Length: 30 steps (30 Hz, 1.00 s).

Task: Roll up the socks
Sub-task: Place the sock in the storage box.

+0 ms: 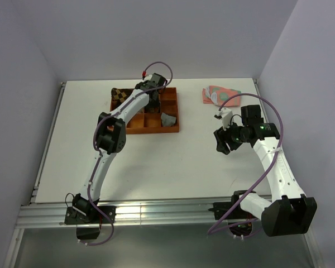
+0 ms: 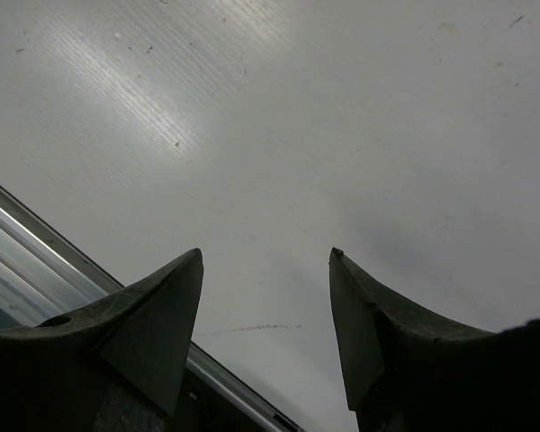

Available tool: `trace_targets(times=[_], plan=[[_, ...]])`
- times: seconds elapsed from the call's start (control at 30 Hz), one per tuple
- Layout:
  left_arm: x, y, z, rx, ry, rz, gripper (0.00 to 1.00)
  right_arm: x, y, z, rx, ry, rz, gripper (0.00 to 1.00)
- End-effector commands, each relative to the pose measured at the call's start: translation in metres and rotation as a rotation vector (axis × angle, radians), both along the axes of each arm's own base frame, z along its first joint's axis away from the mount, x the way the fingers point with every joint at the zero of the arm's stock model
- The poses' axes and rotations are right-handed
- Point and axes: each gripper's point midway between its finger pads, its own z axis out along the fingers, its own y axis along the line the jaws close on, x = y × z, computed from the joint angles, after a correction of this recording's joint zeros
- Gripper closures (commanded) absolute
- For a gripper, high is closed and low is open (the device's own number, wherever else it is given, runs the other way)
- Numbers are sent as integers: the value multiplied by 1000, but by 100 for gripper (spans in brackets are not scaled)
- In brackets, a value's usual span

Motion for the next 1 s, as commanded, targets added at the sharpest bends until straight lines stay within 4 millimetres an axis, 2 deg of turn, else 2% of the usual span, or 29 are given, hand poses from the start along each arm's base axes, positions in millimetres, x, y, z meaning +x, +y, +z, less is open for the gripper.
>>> trace_targets(times=[0.0, 0.07, 0.23, 0.33, 0.43, 0.47, 0.53, 0.57, 0.7, 0.8, 0.83, 0.97], plan=[[-129, 95, -114, 457, 624, -113, 100, 2, 2, 11, -4, -28, 13, 35], [-133, 93, -117, 437, 647, -129, 100, 2, 2, 12, -2, -31, 14, 35], [-138, 106, -114, 512, 665, -146, 100, 2, 1, 11, -13, -34, 16, 35], [-142, 103, -113, 480, 676, -162, 100, 1, 2, 10, -8, -25, 16, 35], [-134, 87, -111, 371, 651, -160, 100, 2, 4, 9, -1, -21, 16, 35], [-136, 69, -114, 255, 664, -180, 99, 3, 3, 10, -1, -24, 14, 35], [-125, 54, -111, 138, 611, -170, 91, 2, 3, 10, -1, -24, 13, 35], [-126, 41, -110, 55, 613, -171, 88, 2, 4, 9, -4, -24, 14, 35], [-116, 24, -106, -91, 560, -119, 76, 1, 3, 7, -7, -17, 11, 35], [-106, 19, -99, -176, 501, -76, 72, 2, 2, 6, -11, -20, 9, 35], [-106, 20, -95, -182, 485, -67, 67, 2, 2, 6, -11, -19, 9, 35], [-94, 16, -83, -219, 424, -33, 59, 2, 2, 3, -14, -13, 7, 35]])
